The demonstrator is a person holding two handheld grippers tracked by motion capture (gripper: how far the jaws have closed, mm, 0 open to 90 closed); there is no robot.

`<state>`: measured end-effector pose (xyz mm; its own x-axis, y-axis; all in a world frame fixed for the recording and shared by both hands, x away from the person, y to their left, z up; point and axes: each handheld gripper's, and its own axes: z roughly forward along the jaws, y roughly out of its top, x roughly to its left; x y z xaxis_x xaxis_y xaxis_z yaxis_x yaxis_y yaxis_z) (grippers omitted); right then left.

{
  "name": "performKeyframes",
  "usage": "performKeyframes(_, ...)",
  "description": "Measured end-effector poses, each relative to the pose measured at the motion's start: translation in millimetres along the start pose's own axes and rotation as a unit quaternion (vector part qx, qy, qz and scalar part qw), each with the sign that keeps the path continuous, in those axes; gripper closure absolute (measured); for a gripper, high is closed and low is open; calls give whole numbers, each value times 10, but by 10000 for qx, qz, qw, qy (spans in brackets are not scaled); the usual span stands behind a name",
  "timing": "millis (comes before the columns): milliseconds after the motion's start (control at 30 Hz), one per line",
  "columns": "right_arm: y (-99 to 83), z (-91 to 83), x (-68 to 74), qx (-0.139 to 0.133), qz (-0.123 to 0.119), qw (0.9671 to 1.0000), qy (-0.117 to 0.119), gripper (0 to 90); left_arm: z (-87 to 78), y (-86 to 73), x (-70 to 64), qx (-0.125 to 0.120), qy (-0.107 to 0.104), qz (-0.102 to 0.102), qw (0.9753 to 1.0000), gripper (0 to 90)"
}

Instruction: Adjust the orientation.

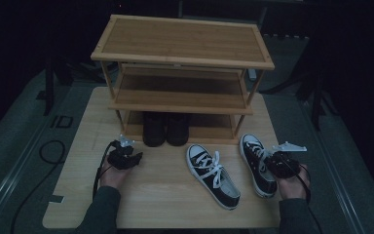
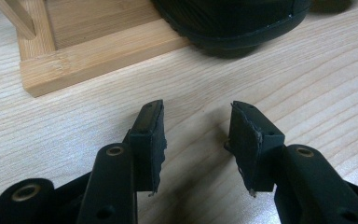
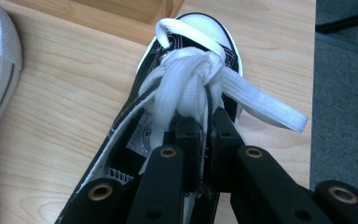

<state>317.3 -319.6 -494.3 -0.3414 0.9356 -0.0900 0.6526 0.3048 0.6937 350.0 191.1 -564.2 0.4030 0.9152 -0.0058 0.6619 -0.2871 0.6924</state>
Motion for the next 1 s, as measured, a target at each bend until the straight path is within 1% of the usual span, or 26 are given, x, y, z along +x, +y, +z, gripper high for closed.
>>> performKeyframes(233,18,-60,33,-127,-241,9996,58,855,0,3,-3,16,17,-9,10000,558)
performKeyframes(267,18,-60,33,-127,-241,9996,58,855,0,3,-3,16,17,-9,10000,558)
performKeyframes(300,14,-70,52,-170,-309,9993,79,855,0,5,-4,24,17,-10,10000,559)
performKeyframes(433,7,-90,101,-275,-458,9984,200,854,0,5,-5,24,25,-13,10000,558)
performKeyframes(500,11,-83,138,-281,-546,9978,268,854,0,5,-6,21,25,-17,10000,558)
performKeyframes(600,17,-54,186,-321,-707,9963,369,854,0,5,-7,19,28,-19,10000,558)
performKeyframes(700,28,-20,234,-360,-780,9952,464,854,0,3,-6,12,24,-20,10000,558)
performKeyframes(767,38,3,276,-396,-877,9941,500,854,0,3,-6,13,23,-19,10000,559)
performKeyframes(900,60,60,348,-472,-1128,9904,639,854,0,2,-7,8,27,-25,10000,559)
performKeyframes(1000,72,118,388,-556,-1222,9877,796,854,0,2,-7,9,27,-23,10000,559)
